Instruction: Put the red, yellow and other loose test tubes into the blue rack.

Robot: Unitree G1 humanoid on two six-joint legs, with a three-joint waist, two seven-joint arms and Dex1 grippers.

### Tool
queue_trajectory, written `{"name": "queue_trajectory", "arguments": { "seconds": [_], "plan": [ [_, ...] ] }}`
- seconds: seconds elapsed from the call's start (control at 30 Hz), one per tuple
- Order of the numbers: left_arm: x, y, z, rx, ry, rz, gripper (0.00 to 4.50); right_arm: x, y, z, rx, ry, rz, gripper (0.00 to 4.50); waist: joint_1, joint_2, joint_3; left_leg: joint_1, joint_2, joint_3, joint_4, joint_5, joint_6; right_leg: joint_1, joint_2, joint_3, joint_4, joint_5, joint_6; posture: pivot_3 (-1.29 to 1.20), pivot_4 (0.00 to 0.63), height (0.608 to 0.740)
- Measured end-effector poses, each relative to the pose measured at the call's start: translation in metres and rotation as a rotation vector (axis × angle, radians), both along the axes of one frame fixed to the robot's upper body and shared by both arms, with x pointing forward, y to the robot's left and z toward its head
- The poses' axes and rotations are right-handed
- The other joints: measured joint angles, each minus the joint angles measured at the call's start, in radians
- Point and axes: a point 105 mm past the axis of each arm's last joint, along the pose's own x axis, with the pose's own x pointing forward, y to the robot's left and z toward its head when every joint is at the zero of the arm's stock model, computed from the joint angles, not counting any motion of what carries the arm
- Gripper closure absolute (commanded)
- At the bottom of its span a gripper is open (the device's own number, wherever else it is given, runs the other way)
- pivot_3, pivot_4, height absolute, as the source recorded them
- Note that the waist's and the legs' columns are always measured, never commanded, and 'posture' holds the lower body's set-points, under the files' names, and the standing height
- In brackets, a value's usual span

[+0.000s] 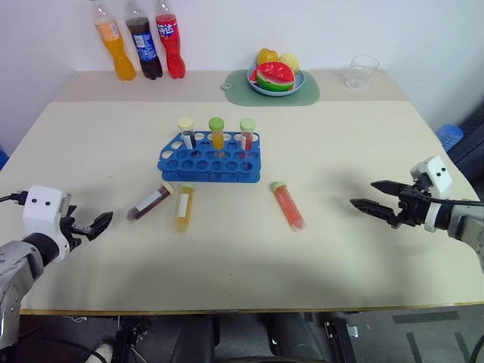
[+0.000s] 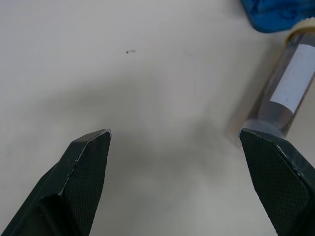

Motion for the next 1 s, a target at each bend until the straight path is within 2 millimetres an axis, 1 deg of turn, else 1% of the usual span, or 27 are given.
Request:
{"name": "queue_trajectory", "arguments": {
  "seconds": [0.1,0.27,0.37,0.5,0.6,0.7,0.77,0.83,0.93,1.0],
  "plan": [
    [0.002,0.0,0.001,-0.002,-0.006,0.0,0.23,0.0,0.0,0.0,-0.003,-0.003,-0.005,0.0,0.0,0.0,0.0,0.0,0.0,0.0,0.0,0.0,0.0,0.0,0.0,0.0,0.0,0.0,0.0,0.0,0.15,0.734],
    [0.003,0.0,0.003,-0.004,-0.012,0.001,0.23,0.001,0.008,0.0,-0.004,-0.015,-0.001,0.0,-0.002,0.0,0.0,0.0,0.0,0.0,0.0,0.0,0.0,0.0,0.0,0.0,0.0,0.0,0.0,0.0,0.15,0.734],
    [0.004,0.0,0.004,-0.003,-0.017,0.002,0.23,0.006,0.014,-0.002,0.011,-0.017,-0.016,0.0,-0.006,0.0,0.0,0.0,0.0,0.0,0.0,0.0,0.0,0.0,0.0,0.0,0.001,0.0,0.0,0.0,0.15,0.734],
    [0.007,0.0,0.007,-0.009,-0.039,0.013,0.23,0.011,0.016,-0.002,0.009,-0.017,-0.053,0.0,-0.004,0.0,0.0,0.0,0.0,0.0,0.0,0.0,0.0,0.0,0.0,0.0,0.001,0.0,0.0,0.0,0.15,0.734],
    [0.012,-0.004,0.01,-0.029,-0.08,0.015,0.23,0.016,0.025,0.003,-0.011,-0.006,-0.06,0.0,-0.003,0.0,0.0,0.0,0.0,0.0,0.001,0.0,0.0,0.0,0.0,0.0,0.001,0.0,0.0,0.0,0.15,0.734],
    [0.024,-0.02,0.006,-0.06,-0.086,-0.04,0.23,0.019,0.034,0.017,-0.043,0.016,-0.064,0.0,-0.001,0.001,0.0,0.0,0.0,-0.001,0.001,0.0,0.0,0.0,0.0,0.0,0.001,0.0,0.0,0.0,0.15,0.734],
    [0.035,-0.037,0.005,-0.074,-0.097,-0.118,0.23,0.017,0.047,0.031,-0.062,0.026,-0.036,0.0,0.003,0.001,0.0,0.0,0.0,-0.001,0.001,0.0,0.0,0.0,0.0,0.0,0.001,0.0,0.0,0.0,0.15,0.734],
    [0.039,-0.049,0.004,-0.073,-0.101,-0.185,0.23,0.015,0.059,0.039,-0.064,0.039,-0.014,0.0,0.004,0.001,0.0,0.0,0.0,-0.001,0.001,0.0,0.0,0.0,0.0,0.0,0.0,0.0,0.0,0.0,0.15,0.734],
    [0.041,-0.069,-0.002,-0.078,-0.09,-0.301,0.23,0.015,0.076,0.038,-0.035,0.142,-0.027,0.0,-0.001,0.001,0.0,0.0,0.0,0.0,0.001,0.0,0.0,0.0,0.0,0.0,0.0,0.0,0.0,0.0,0.15,0.734],
    [0.039,-0.091,-0.005,-0.087,-0.08,-0.417,0.23,0.014,0.091,0.034,-0.042,0.219,-0.013,0.0,-0.002,0.001,0.0,-0.001,0.0,-0.001,0.001,0.0,0.0,0.0,0.0,0.0,0.0,0.0,0.0,0.0,0.15,0.734]
  ]
}}
